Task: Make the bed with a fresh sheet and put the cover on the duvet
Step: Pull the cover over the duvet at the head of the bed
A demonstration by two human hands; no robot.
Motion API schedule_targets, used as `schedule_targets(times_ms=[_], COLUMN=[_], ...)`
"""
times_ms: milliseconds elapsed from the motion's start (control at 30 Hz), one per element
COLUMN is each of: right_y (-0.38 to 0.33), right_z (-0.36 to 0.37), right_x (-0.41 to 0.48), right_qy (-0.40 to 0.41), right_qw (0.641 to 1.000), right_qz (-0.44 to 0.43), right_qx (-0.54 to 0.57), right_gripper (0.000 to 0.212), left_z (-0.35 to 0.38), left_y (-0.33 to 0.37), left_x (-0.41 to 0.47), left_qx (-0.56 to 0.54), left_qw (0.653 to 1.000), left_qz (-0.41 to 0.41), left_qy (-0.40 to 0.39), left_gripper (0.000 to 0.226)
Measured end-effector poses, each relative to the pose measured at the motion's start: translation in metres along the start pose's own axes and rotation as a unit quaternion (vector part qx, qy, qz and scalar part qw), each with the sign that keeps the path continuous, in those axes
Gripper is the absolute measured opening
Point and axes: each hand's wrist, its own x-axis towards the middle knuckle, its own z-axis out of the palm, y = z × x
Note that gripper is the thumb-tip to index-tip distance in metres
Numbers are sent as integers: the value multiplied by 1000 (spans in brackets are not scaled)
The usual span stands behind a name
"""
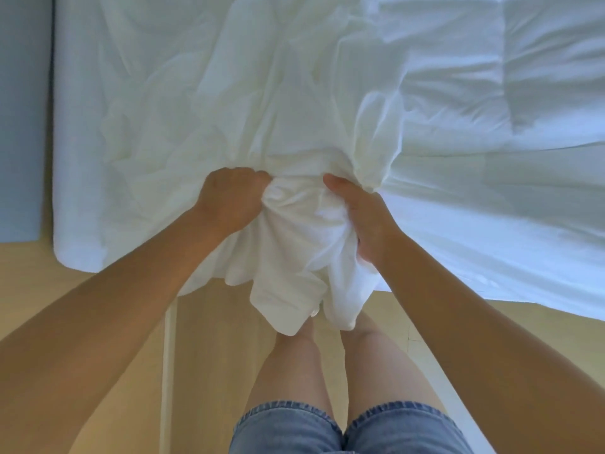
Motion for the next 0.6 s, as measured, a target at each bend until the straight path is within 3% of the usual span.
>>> schedule_targets(times_ms=[133, 300, 400, 533, 600], right_y=[-26, -78, -71, -61, -67], right_z=[-84, -232, -254, -245, -246], right_x=[-40, -92, -90, -76, -76], right_qy=[16, 180, 202, 211, 214], right_qw=[998, 976, 974, 973, 972], right_qz=[-62, -124, -102, -90, -96], right_qx=[18, -3, -27, -14, -17], right_gripper=[12, 18, 18, 28, 31], left_z=[-11, 18, 37, 37, 24], left_y=[-8, 11, 45, 74, 73], left_x=[-35, -69, -71, -57, -39], left_qx=[-37, -61, -44, -2, -88], left_qw=[999, 996, 982, 935, 919], left_qz=[14, -43, -47, 50, 27], left_qy=[31, -56, -180, -351, -382], left_gripper=[26, 41, 48, 63, 53])
